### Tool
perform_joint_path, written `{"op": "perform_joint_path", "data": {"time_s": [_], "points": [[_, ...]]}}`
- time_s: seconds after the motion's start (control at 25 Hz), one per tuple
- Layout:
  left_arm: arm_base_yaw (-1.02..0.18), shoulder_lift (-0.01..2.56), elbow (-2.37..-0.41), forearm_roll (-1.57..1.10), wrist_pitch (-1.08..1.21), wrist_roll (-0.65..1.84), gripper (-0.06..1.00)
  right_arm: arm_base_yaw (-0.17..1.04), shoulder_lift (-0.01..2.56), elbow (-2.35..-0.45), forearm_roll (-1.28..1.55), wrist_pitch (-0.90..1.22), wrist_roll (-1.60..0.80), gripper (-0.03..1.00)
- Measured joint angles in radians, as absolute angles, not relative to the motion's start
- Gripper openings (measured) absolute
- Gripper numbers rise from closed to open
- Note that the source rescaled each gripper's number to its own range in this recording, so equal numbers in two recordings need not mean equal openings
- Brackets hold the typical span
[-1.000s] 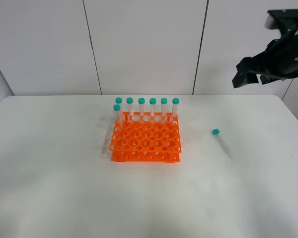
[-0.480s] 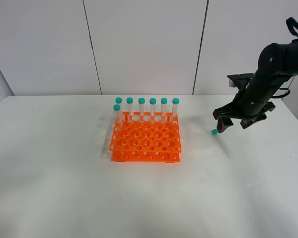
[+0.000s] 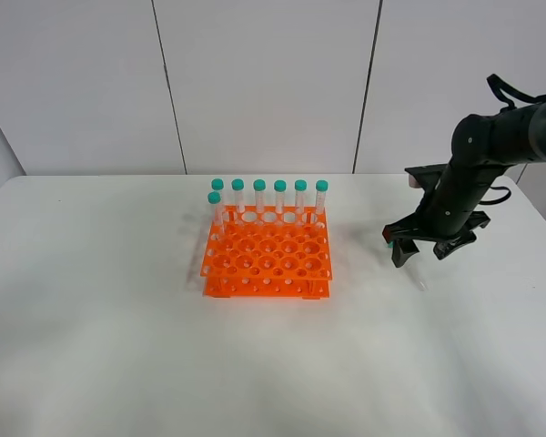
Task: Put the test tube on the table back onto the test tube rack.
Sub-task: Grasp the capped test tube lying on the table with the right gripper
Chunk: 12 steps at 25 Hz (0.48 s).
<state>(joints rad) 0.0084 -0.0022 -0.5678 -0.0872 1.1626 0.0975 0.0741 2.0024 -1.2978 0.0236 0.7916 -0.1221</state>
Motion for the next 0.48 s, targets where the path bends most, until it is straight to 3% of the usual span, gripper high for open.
{"op": "perform_joint_path", "data": {"time_s": [0.48], "points": [[0.008,-0.002,-0.568,-0.087,1.163,0.098,1.00,0.074,2.068,-1.299,0.024,0.783,-0.122,0.73]]}}
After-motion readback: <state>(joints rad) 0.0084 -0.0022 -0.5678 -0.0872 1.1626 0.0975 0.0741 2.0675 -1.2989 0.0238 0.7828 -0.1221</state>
